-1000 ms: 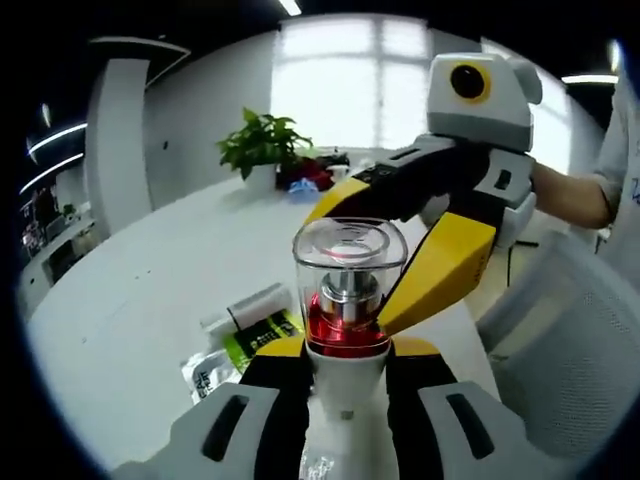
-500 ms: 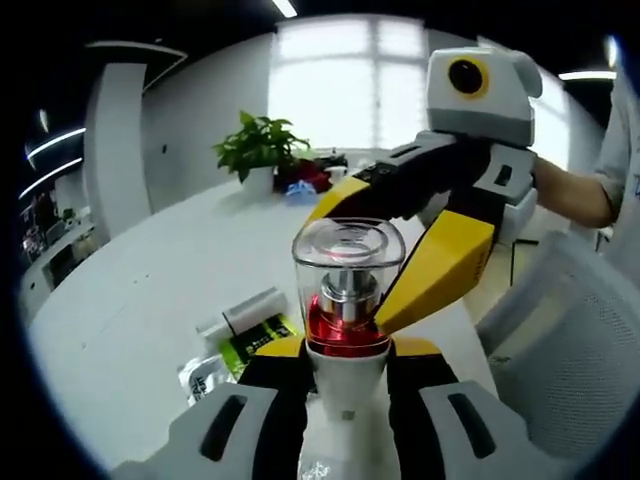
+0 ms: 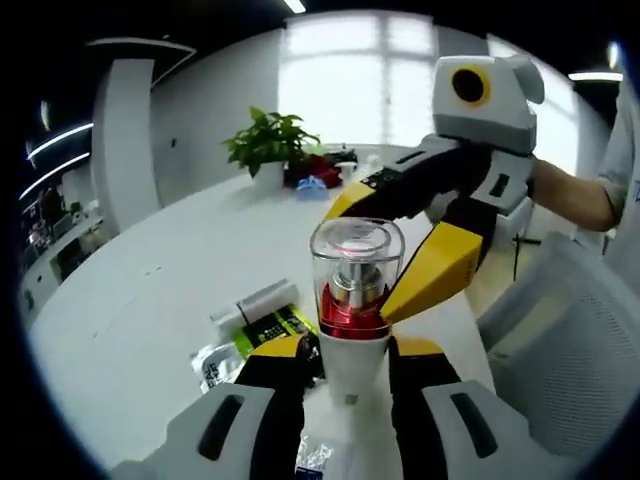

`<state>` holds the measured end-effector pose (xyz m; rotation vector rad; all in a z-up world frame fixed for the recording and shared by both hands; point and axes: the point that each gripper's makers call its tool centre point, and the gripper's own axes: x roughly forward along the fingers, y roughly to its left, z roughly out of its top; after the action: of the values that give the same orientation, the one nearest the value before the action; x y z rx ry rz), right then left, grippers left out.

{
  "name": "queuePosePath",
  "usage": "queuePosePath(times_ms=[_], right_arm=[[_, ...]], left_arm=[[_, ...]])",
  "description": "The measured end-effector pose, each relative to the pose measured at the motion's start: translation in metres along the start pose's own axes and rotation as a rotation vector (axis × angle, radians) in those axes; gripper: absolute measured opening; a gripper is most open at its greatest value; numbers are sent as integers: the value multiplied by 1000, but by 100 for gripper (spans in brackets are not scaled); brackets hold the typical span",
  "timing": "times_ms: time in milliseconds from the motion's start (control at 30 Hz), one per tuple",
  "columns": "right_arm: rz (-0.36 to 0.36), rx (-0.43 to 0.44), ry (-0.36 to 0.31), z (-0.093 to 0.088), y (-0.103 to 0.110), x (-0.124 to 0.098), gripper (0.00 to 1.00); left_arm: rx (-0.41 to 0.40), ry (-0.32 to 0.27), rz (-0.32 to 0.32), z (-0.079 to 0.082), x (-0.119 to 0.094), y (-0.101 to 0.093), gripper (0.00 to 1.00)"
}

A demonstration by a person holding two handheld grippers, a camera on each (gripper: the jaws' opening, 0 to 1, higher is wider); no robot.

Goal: Arrange the skincare products in the storage area until every visible bottle or jar stands upright without overlapping.

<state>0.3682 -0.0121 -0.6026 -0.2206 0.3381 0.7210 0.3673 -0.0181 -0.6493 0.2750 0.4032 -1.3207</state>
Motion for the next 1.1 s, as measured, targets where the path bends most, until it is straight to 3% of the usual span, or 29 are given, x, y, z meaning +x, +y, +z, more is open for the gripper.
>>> queuePosePath(times_ms=[233, 733, 933, 1100], right_arm=[[-15, 37, 5, -2, -3, -4, 45], [-70, 23, 50, -8, -6, -22, 58], [-91, 11, 69, -13, -5, -29, 64], [-95, 22, 76, -15, -4, -34, 68]], left_arm=[[-18, 33, 57, -5, -14, 5, 34], [-72, 29, 220, -8, -61, 13, 61], [-127, 55, 276, -19, -79, 18, 70], [-116, 54, 313, -21, -91, 14, 73]])
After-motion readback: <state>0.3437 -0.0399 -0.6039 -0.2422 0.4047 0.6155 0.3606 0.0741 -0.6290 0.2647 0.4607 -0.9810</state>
